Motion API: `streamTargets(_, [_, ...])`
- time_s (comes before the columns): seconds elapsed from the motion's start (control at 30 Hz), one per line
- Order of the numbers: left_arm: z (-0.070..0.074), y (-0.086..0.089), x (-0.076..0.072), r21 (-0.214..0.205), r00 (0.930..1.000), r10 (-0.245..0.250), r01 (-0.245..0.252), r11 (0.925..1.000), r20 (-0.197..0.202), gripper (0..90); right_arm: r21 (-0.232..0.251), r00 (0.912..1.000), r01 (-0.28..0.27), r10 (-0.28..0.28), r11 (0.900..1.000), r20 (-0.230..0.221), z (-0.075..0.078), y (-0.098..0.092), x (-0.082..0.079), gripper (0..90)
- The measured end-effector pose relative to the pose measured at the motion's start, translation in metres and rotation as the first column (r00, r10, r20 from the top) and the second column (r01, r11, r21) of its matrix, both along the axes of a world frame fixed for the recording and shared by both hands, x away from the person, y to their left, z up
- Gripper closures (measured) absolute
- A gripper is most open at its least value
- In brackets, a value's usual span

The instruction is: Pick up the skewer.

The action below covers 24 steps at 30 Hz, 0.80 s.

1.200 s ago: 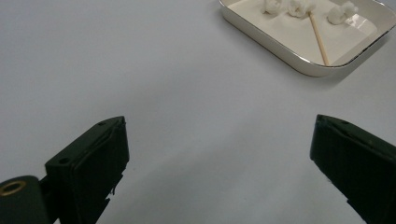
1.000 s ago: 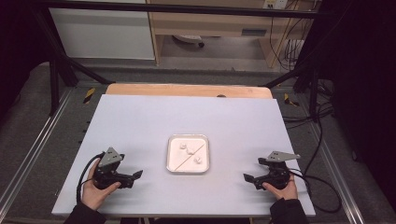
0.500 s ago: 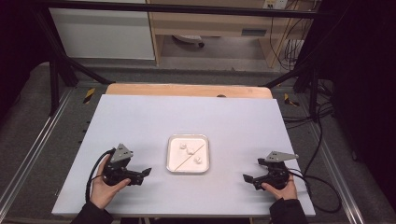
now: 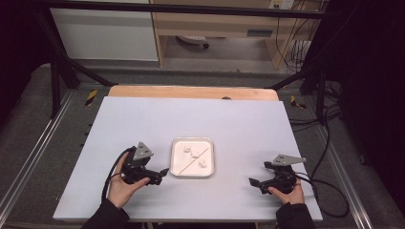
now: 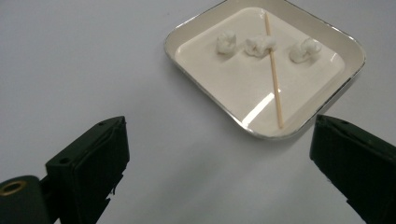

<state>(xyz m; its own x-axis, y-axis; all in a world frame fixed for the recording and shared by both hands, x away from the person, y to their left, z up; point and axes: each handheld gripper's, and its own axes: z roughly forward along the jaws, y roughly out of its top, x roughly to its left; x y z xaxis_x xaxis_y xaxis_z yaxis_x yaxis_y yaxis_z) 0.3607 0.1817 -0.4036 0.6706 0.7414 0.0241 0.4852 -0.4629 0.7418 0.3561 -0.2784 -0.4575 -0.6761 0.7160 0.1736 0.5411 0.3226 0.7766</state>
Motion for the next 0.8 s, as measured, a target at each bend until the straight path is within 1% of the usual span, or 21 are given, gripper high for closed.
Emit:
streamTargets(0.1, [0.001, -0.007, 0.002, 0.004, 1.0, -0.009, 0.009, 0.9999, -0.002, 4.7, -0.002, 1.0, -0.002, 0.002, 1.0, 0.002, 0.0, 0.0, 0.0, 0.7])
streamTargets(0.13, [0.001, -0.013, 0.005, 0.017, 0.9999, -0.014, 0.014, 0.9998, -0.003, 4.7, -0.004, 1.0, -0.002, 0.002, 1.0, 0.003, 0.0, 0.0, 0.0, 0.7])
streamTargets(0.27, [0.001, -0.026, 0.009, 0.016, 0.9997, -0.022, 0.022, 0.9996, -0.014, 5.3, -0.003, 1.0, -0.002, 0.002, 1.0, 0.003, 0.0, 0.0, 0.0, 0.7])
streamTargets(0.37, [0.0, -0.035, 0.013, 0.025, 0.9994, -0.028, 0.028, 0.9993, -0.022, 5.7, -0.004, 1.0, 0.0, 0.0, 1.0, 0.001, 0.0, 0.0, 0.0, 0.7])
streamTargets(0.43, [-0.001, -0.039, 0.014, 0.026, 0.9991, -0.032, 0.033, 0.9991, -0.027, 6.4, -0.002, 1.0, 0.0, 0.0, 1.0, 0.002, 0.0, 0.0, 0.0, 0.7])
streamTargets(0.47, [-0.002, -0.045, 0.016, 0.035, 0.9986, -0.041, 0.042, 0.9985, -0.033, 6.6, -0.004, 1.0, -0.002, 0.002, 1.0, 0.005, 0.0, 0.0, 0.0, 0.7])
streamTargets(0.53, [-0.004, -0.052, 0.018, 0.05, 0.9983, -0.044, 0.046, 0.9977, -0.039, 7.0, -0.006, 1.0, -0.001, 0.001, 1.0, 0.004, 0.0, 0.0, 0.0, 0.7])
streamTargets(0.6, [-0.006, -0.057, 0.021, 0.053, 0.9979, -0.046, 0.049, 0.9974, -0.046, 7.7, -0.004, 1.0, 0.0, 0.0, 1.0, 0.002, 0.0, 0.0, 0.0, 0.7])
streamTargets(0.7, [-0.008, -0.062, 0.023, 0.053, 0.9976, -0.045, 0.048, 0.9975, -0.052, 11.5, -0.006, 1.0, -0.004, 0.004, 1.0, 0.005, 0.0, 0.0, 0.0, 0.7])
streamTargets(0.8, [-0.012, -0.07, 0.026, 0.057, 0.9964, -0.048, 0.052, 0.997, -0.07, 18.2, -0.006, 1.0, -0.005, 0.005, 1.0, 0.005, 0.0, 0.0, 0.0, 0.7])
